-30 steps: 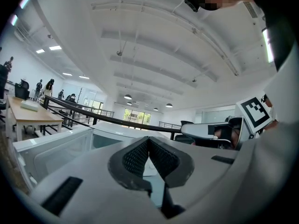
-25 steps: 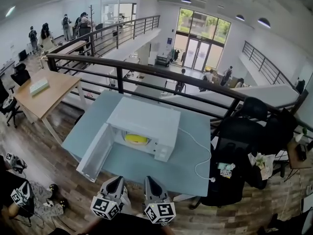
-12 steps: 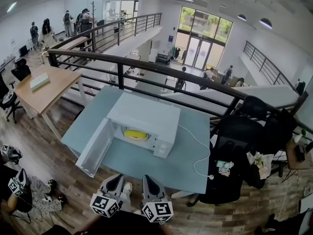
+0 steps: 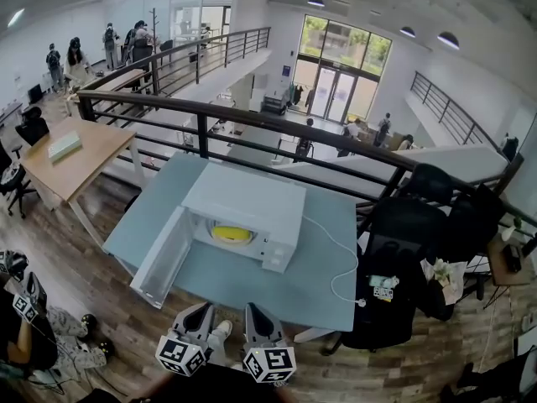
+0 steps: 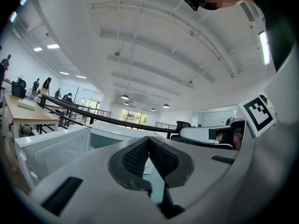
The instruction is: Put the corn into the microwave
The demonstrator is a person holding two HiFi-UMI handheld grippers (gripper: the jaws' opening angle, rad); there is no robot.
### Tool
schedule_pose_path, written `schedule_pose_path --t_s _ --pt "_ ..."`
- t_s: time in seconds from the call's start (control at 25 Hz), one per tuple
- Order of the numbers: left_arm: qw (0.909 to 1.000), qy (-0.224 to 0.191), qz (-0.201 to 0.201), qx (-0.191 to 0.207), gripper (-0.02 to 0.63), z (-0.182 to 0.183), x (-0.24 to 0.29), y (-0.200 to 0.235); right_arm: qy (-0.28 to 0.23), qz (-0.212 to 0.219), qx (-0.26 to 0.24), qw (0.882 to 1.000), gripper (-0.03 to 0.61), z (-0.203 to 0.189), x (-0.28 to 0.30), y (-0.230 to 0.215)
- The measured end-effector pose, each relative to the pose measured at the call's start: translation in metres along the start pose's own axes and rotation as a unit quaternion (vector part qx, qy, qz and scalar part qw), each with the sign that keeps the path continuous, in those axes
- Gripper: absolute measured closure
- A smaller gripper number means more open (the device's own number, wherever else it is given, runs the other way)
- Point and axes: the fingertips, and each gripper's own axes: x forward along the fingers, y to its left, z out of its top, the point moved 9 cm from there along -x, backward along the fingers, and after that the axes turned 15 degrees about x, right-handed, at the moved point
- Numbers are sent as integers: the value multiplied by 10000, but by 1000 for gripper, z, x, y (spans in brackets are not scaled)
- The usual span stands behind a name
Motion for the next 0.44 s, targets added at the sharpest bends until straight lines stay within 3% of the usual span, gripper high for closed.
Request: schedule_pose_path --t_s 0.44 --pt "10000 -1 -10 28 611 1 -8 2 20 42 -37 10000 569 -7 2 11"
